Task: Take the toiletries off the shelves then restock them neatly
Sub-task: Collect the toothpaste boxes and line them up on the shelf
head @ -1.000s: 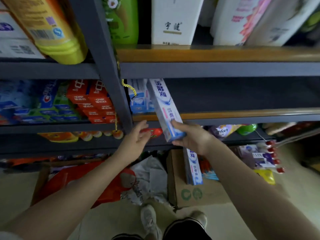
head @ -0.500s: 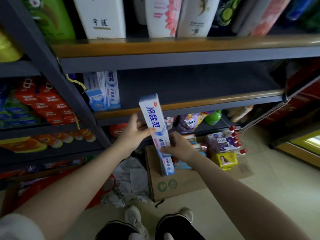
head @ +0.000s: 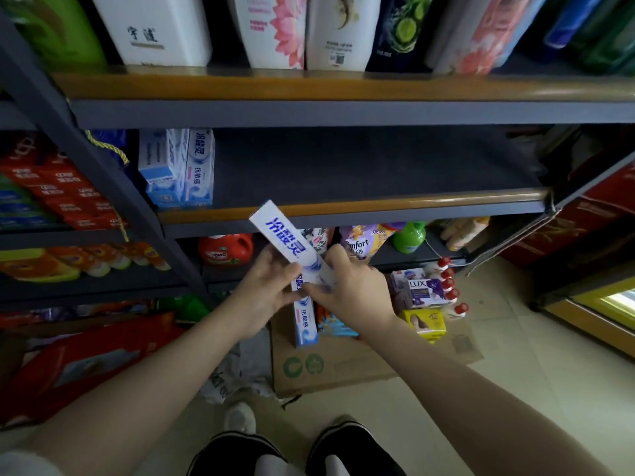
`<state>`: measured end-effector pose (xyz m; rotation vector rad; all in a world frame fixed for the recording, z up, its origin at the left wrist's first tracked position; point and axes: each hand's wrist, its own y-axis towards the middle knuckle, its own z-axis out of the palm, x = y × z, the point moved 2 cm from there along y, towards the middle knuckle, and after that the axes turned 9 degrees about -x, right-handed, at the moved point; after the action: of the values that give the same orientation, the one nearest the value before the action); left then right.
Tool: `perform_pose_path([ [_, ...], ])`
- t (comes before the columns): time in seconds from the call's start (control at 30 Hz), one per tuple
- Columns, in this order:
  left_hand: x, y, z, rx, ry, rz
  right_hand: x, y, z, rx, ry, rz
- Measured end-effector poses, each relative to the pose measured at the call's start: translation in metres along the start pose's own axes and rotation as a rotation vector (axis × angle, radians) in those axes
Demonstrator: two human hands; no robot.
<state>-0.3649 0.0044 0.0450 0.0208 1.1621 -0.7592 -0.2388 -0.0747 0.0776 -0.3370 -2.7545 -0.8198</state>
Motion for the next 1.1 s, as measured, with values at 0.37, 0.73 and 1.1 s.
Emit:
perform_pose_path([
  [0.37,0.031,0.003,0.01,-0.133,-0.316,-0.235,-0.022,-0.023,-0.006,0.704,0.812,0.566],
  [0.73,0.038,0.008,0.008,-0.289,-0.008,-0.183,-0.026,-0.052,0.021,0.762,1.581,1.545],
  [1.1,0.093,0.041,-0.03,-0.298,0.389,-0.295,-0.039,-0.085,0.122,0.802,0.557,0.766],
])
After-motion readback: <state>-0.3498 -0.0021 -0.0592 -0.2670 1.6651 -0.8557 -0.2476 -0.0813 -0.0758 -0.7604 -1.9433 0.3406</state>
